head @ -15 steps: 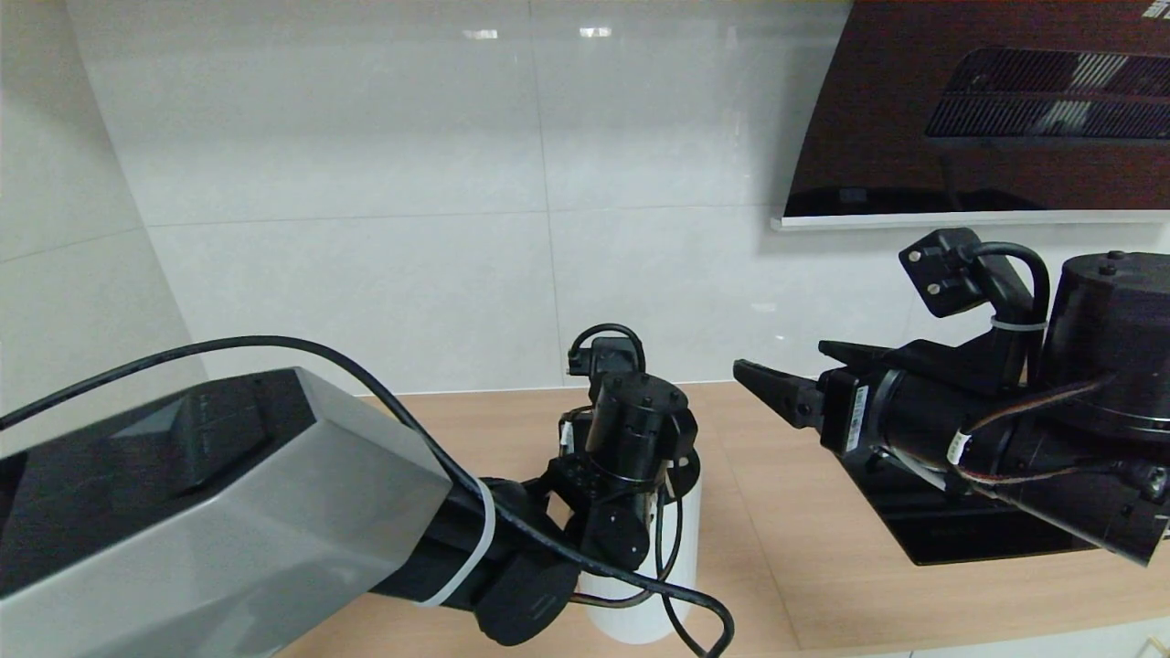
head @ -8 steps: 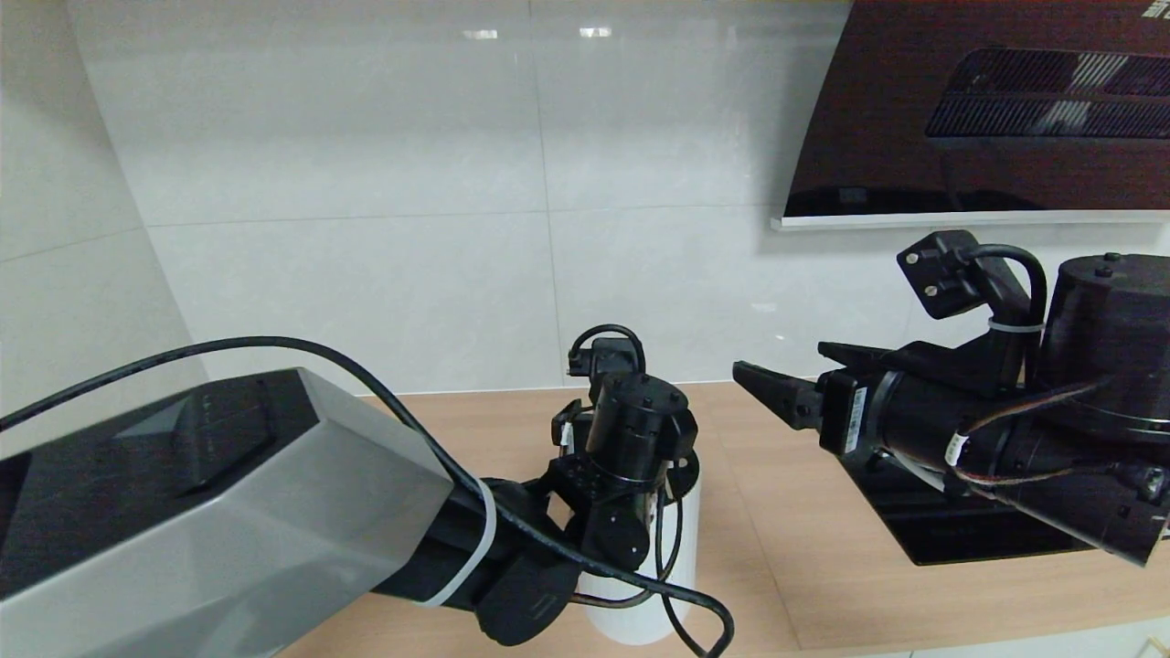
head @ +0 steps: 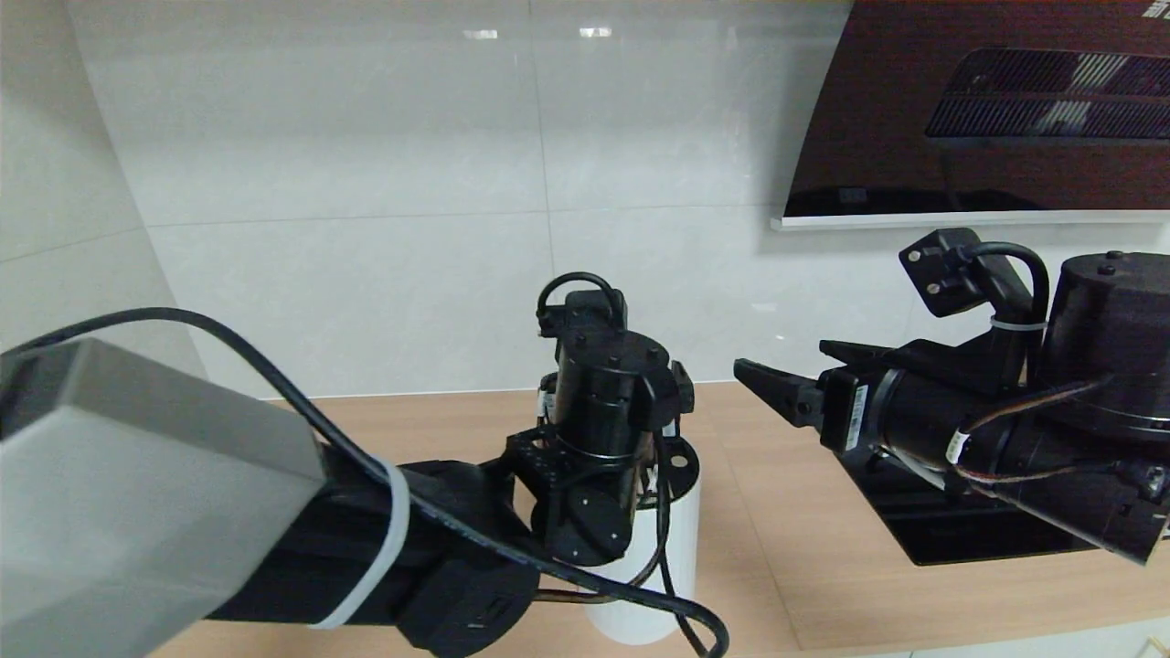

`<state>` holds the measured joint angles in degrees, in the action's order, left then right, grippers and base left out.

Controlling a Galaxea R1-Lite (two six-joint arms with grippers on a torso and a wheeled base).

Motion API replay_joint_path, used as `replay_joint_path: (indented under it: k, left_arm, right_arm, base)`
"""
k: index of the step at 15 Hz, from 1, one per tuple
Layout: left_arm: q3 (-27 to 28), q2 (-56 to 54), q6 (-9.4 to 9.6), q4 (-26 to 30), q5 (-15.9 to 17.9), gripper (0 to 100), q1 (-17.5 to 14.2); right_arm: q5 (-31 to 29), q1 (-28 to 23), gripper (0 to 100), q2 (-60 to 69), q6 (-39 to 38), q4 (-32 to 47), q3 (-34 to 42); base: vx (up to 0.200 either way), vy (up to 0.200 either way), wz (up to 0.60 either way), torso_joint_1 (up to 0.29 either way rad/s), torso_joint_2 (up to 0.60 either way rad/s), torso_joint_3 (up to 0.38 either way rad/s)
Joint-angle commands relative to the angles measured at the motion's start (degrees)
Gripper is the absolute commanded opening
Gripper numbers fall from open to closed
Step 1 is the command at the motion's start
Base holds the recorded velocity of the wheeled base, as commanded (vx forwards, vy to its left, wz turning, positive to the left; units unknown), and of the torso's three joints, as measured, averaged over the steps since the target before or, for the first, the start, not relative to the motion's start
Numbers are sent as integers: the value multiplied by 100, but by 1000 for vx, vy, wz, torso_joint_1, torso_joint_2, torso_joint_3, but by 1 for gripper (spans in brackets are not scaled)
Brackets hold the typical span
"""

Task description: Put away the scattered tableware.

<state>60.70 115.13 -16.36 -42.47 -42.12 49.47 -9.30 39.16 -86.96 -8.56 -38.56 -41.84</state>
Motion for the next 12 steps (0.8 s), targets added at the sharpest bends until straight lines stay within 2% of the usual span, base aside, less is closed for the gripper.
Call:
replay_joint_path:
  k: [1,2,3,5,7,9,11,12]
  left_arm:
    - [-120,-957,89,28,37,100,45]
    - [-181,-1247,168,37,37,100,19]
    - [-348,-1660,300,55,99,100,-139]
    - [-946,-2460,458,143,327,100,-465]
    - [-1825,-3348,511,257,626,100,-895]
    - [-2730,-4253,590,415,731,100,-1396]
    - [-3248,-5062,704,705,723,100,-1774]
    - [-3407,-5545,704,978,705,100,-1880]
  right_arm:
    - [-1,-40,100,38,-6,-3,0]
    - [-10,-110,100,56,-14,-3,9]
    - [-72,-242,100,65,-6,-3,9]
    - [-379,-382,100,311,-6,6,44]
    - [-696,-523,100,847,-6,-11,607]
    - [-713,-936,100,1541,3,-11,1406]
    - [-678,-1472,100,2561,-6,15,2039]
    - [-634,-1657,100,3264,21,59,2338]
  base:
    - [0,0,0,0,0,0]
    - [0,0,0,0,0,0]
    - [0,0,0,0,0,0]
    - [0,0,0,0,0,0]
    - [0,0,0,0,0,0]
    - [0,0,0,0,0,0]
    - [0,0,0,0,0,0]
    - [0,0,0,0,0,0]
